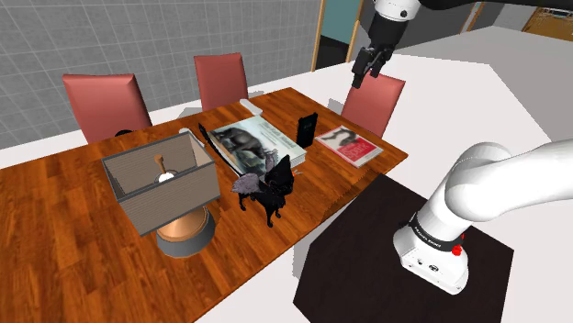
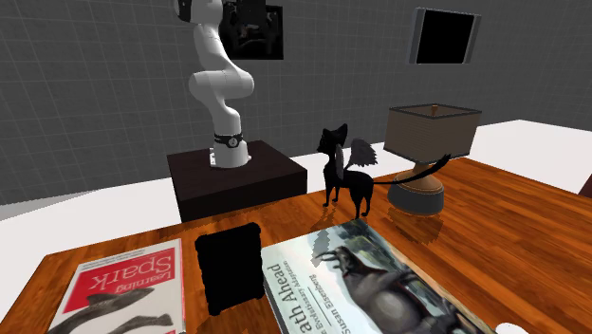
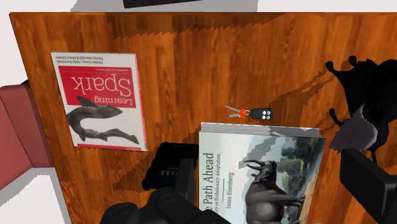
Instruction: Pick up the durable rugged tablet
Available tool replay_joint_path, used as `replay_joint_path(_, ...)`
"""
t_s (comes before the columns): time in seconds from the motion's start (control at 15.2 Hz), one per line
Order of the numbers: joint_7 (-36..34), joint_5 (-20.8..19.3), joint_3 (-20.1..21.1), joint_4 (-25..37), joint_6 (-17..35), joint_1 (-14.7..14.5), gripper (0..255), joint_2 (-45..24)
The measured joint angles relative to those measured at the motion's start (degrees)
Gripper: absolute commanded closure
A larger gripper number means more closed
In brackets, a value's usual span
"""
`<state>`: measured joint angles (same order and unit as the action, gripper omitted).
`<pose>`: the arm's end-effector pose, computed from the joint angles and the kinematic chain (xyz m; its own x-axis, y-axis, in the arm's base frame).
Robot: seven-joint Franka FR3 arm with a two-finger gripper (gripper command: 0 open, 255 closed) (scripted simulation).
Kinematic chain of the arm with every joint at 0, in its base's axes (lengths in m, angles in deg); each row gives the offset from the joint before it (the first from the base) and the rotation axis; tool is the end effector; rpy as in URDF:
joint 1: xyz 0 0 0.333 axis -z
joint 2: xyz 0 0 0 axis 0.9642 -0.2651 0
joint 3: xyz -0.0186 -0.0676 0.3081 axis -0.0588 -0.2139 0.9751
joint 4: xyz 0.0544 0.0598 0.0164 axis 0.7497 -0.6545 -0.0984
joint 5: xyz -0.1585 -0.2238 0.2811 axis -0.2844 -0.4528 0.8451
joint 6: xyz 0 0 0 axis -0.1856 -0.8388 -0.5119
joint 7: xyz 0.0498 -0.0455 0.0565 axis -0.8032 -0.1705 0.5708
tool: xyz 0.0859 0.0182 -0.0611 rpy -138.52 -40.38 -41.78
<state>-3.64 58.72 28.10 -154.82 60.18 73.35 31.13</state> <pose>0.3260 0.0140 0.6027 0.9905 0.0048 0.1371 -0.0065 -0.9966 0.0821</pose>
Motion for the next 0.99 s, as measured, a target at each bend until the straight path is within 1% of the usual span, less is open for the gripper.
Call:
replay_joint_path(0.07, 0.0, 0.0, 0.0, 0.0, 0.0, 0.0, 0, 0.0)
replay_joint_path(0.2, 3.3, -0.8, -1.7, -0.8, 1.5, -0.4, 0, -1.0)
replay_joint_path(0.46, 14.5, -3.2, -7.3, -1.3, 5.5, -1.6, 0, -5.3)
replay_joint_path(0.73, 26.0, -4.9, -12.8, -1.2, 11.0, -3.0, 0, -11.7)
replay_joint_path(0.99, 37.8, -5.3, -17.9, 1.5, 15.4, -4.7, 0, -19.9)
